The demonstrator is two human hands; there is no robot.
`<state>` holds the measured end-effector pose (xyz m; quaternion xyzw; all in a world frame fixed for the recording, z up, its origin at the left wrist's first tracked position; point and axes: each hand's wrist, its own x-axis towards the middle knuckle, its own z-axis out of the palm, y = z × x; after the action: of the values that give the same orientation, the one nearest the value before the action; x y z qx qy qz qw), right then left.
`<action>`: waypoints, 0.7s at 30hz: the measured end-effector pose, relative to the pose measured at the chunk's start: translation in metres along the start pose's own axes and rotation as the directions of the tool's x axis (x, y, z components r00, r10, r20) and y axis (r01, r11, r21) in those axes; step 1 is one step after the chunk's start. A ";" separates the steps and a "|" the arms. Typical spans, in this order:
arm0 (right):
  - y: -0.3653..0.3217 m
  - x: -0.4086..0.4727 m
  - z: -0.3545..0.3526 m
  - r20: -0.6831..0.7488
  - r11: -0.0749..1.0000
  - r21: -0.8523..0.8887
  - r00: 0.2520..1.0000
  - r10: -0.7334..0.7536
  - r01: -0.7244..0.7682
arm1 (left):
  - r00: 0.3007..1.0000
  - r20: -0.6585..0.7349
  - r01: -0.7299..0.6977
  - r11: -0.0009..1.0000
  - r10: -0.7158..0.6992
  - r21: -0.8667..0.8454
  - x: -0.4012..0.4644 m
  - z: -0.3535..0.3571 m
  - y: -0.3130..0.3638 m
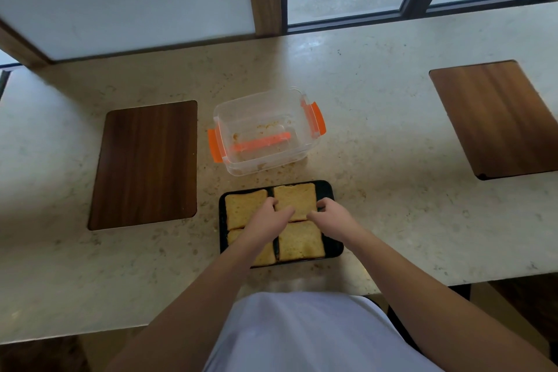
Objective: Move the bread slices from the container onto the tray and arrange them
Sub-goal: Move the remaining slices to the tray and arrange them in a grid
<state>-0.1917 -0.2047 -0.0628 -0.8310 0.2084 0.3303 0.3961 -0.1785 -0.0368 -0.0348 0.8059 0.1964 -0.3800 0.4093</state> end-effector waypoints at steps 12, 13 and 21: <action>0.006 0.003 -0.004 -0.013 1.000 -0.008 1.000 0.002 -0.002 | 0.999 0.033 -0.001 1.000 0.002 -0.024 0.004 0.008 0.002; 0.008 0.003 -0.006 -0.018 1.000 -0.004 1.000 0.004 -0.004 | 0.999 0.034 -0.002 1.000 0.003 -0.018 0.004 0.010 0.003; 0.014 0.005 -0.016 -0.027 0.999 0.006 0.999 0.040 -0.040 | 0.999 0.032 -0.026 0.999 0.025 0.044 0.003 0.022 0.012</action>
<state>-0.1902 -0.2264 -0.0660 -0.8299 0.2313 0.3265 0.3888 -0.1789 -0.0616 -0.0388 0.8112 0.1712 -0.3917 0.3991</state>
